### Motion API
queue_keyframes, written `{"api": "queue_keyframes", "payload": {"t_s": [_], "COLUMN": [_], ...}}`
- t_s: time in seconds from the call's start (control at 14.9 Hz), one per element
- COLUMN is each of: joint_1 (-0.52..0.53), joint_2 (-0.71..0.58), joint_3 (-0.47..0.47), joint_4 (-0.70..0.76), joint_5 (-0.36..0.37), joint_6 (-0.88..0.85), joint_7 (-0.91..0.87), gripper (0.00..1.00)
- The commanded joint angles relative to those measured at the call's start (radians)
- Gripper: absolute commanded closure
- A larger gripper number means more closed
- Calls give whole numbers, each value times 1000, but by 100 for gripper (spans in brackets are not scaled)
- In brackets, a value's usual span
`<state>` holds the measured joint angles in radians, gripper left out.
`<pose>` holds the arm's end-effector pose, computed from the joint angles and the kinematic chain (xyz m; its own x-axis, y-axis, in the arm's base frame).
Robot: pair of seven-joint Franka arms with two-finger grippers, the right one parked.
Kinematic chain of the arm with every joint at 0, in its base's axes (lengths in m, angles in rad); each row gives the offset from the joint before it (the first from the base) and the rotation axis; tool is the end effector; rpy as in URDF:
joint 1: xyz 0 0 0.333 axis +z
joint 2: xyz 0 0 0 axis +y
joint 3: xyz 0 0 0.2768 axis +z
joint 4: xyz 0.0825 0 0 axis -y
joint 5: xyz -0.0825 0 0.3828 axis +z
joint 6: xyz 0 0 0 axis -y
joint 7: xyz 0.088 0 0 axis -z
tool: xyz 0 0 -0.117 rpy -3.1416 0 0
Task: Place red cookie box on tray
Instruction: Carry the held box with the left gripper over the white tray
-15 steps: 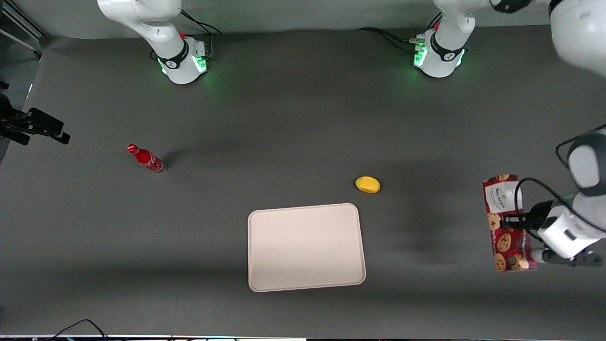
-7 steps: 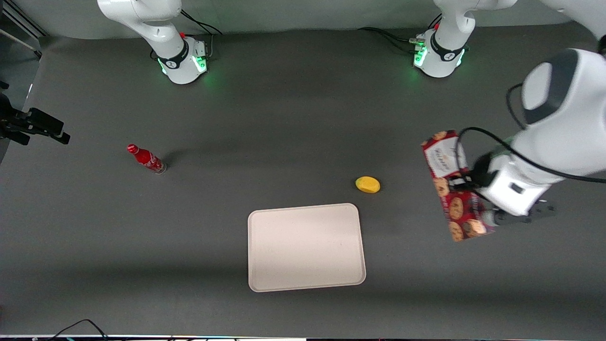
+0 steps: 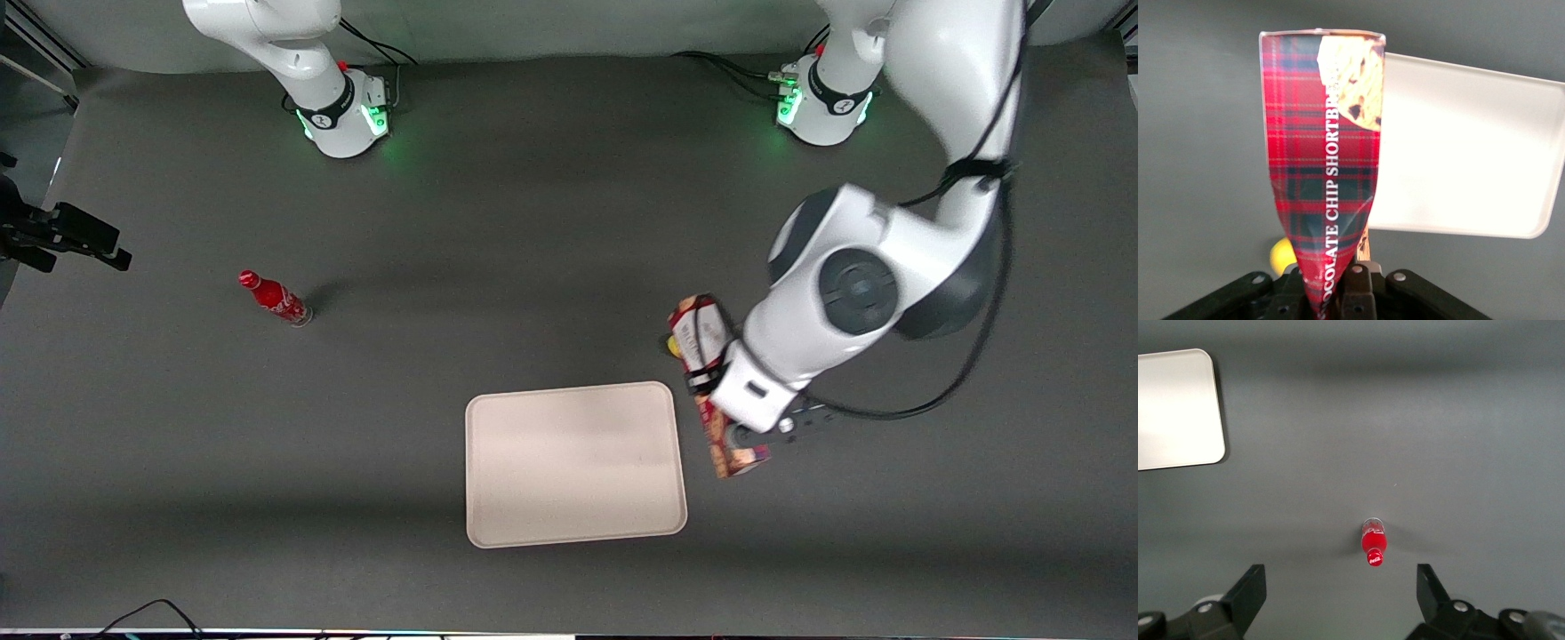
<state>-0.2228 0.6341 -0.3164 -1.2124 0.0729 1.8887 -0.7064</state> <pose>0.6396 -0.3157 0.3845 0.9778 0.2084 -0.0222 0.2095 -0.9689 0.1316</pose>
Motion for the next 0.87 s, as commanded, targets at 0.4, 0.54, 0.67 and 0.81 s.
{"api": "queue_keyframes", "payload": {"t_s": [0.4,0.54,0.67,0.81], "joint_1": [-19,-38,-75,-134], "joint_2": [257,280,297,312], "joint_3": [31,42,66,129], "joint_4": [37,51,56,60], "joint_5": [100,119,120,122], "joint_6": [338,363,377,411], "joint_7": [38,36,36,31], "gripper": [100,100,100,100]}}
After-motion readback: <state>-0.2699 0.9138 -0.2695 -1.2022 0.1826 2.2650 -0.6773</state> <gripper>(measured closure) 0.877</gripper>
